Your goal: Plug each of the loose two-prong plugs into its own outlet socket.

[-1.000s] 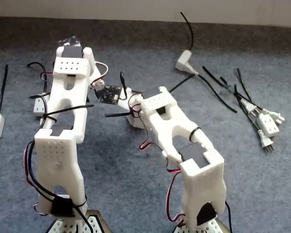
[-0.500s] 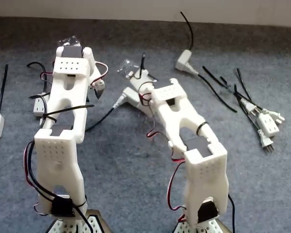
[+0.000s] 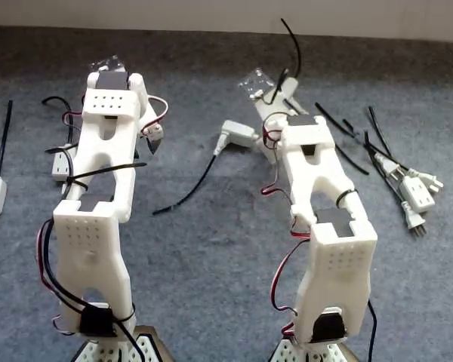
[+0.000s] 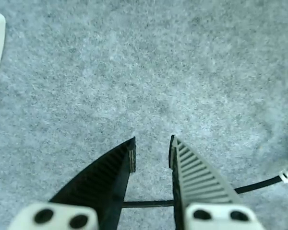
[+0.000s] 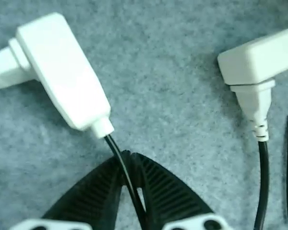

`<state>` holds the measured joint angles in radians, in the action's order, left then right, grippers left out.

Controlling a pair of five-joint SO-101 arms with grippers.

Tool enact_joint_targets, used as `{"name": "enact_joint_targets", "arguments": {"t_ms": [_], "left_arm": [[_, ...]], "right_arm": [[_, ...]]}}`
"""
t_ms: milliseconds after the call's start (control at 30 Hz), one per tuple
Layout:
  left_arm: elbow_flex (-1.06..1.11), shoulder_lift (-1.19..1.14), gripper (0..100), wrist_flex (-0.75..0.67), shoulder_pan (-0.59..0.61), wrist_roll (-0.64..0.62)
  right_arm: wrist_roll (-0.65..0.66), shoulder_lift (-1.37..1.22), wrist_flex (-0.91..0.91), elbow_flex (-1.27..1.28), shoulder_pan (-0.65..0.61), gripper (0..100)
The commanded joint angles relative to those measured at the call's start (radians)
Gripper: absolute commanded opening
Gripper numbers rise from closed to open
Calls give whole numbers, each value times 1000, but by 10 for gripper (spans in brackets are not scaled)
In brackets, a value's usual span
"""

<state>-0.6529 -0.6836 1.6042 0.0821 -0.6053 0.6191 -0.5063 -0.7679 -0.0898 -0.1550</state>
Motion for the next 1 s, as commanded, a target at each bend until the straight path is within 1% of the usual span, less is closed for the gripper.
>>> {"name": "enact_joint_targets", "arguments": {"t_ms": [0,133,200,267,333,433,533,667,767,867,967], "left_arm": [[-8,8,137,-8,-1,-12],[-8,8,137,-8,-1,-12],[-8,8,136,-8,-1,-12],[-8,8,136,-8,-1,-12],[-8,8,136,-8,-1,-12],[-8,8,136,-8,-1,-12],[-8,8,136,-8,-1,-12],[-8,8,136,-8,-1,-12],[-8,8,136,-8,-1,-12],[-8,8,136,-8,-1,-12],[-8,8,136,-8,-1,-12]], "right_arm": [[-12,12,18,-45,2,15],[-12,12,67,-48,-1,100],[-12,8,120,-47,2,80],[-14,8,171,-41,2,5],[-46,8,206,-41,4,16],[-150,7,289,-39,19,8],[-207,-1,418,-36,36,8],[-210,-107,575,-53,39,8],[-210,-216,700,-111,38,8],[-215,-338,785,-223,38,8],[-216,-463,812,-377,38,13]]}}
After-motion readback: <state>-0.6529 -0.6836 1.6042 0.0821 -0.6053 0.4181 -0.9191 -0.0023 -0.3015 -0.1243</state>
